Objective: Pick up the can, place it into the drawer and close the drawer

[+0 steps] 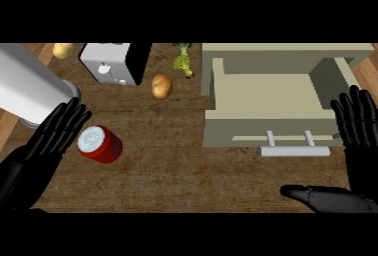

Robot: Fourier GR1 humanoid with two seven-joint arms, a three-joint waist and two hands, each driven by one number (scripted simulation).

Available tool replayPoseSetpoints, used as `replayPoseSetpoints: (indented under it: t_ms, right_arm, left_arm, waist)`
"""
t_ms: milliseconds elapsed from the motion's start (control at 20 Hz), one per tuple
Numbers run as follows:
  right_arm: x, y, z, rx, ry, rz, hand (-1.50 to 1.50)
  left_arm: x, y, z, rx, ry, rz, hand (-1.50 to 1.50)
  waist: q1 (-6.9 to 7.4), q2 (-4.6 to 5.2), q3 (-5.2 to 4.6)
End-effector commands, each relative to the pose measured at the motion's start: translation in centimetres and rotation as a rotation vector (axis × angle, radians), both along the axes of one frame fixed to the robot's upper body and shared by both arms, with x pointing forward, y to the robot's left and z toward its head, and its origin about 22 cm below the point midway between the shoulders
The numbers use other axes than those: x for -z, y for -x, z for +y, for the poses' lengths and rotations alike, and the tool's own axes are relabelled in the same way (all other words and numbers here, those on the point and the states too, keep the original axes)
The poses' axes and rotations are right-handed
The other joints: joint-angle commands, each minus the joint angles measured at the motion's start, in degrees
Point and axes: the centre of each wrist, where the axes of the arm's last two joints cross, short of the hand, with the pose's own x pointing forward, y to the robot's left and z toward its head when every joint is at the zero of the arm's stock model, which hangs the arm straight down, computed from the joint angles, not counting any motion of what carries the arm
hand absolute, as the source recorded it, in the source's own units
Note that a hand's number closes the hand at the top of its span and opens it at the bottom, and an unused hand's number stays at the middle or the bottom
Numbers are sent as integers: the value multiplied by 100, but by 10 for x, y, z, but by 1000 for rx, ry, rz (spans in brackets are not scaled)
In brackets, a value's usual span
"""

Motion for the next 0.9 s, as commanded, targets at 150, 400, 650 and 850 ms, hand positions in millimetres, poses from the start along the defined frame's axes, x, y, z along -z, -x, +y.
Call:
replayPoseSetpoints:
  t_ms: [150, 400, 650, 850]
  right_arm:
    - [-8, 16, -2, 36, -28, 140, -150]
    - [12, 31, -21, 66, -29, 143, -150]
    - [9, 23, -19, 68, -26, 123, -150]
    - [21, 58, -30, 59, -26, 133, -150]
  left_arm:
    - [-5, -3, 43, 56, -59, 147, -150]
    - [-10, 11, 42, 54, -72, 164, -150]
    - [-33, 10, 61, 8, -32, 193, -150]
    - [-7, -13, 60, -13, -16, 224, -150]
  waist:
    - [19, -29, 6]
    - [20, -31, 8]
    - [34, -29, 8]
    - [-30, -29, 7]
